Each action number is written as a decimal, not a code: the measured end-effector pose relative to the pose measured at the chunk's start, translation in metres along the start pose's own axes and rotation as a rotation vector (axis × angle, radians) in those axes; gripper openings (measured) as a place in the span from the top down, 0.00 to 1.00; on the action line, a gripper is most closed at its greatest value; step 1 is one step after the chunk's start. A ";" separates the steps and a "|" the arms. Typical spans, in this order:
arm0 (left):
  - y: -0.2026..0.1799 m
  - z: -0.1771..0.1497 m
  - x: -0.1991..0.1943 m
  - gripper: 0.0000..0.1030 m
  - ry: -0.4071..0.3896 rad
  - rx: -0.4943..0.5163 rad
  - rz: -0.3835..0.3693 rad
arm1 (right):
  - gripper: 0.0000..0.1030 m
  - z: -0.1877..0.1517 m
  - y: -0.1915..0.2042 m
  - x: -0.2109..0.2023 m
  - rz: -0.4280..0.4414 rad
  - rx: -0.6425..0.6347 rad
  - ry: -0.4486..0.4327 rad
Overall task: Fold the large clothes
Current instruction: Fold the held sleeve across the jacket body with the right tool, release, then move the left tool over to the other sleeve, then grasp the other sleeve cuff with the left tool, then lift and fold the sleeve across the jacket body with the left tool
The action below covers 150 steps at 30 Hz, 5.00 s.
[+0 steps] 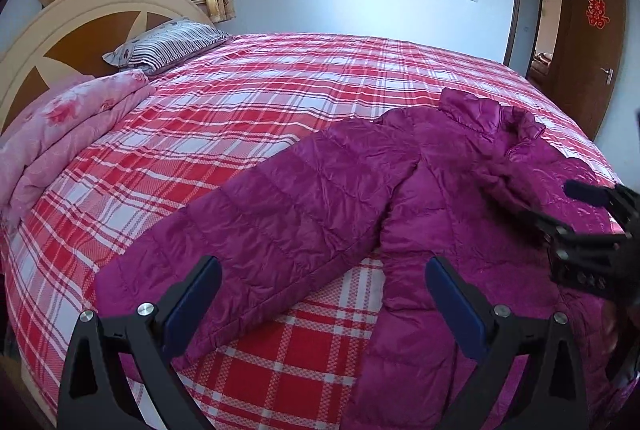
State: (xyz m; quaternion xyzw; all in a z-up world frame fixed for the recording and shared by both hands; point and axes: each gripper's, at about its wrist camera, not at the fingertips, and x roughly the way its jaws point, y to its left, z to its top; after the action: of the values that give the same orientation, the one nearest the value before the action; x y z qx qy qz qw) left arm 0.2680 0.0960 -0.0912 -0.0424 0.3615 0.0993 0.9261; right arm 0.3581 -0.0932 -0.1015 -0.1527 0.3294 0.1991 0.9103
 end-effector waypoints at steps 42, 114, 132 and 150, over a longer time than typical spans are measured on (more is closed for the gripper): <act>-0.166 0.021 0.147 0.01 0.142 0.159 -0.075 | 0.48 -0.066 -0.223 0.061 -0.206 0.462 0.100; 0.172 -0.057 0.037 0.50 0.100 -0.365 0.100 | 0.05 -0.060 -0.020 -0.068 -0.007 0.092 -0.100; 0.116 0.045 -0.080 0.90 -0.239 -0.224 -0.013 | 0.04 -0.077 -0.066 -0.096 -0.026 0.275 -0.184; -0.143 0.092 -0.061 0.90 -0.251 0.114 -0.304 | 0.03 -0.122 -0.144 -0.122 -0.103 0.480 -0.183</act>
State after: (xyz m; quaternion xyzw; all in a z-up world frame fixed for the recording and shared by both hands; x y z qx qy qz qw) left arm 0.3156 -0.0391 0.0185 -0.0316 0.2379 -0.0578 0.9691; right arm 0.2731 -0.3013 -0.0897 0.0699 0.2753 0.0816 0.9553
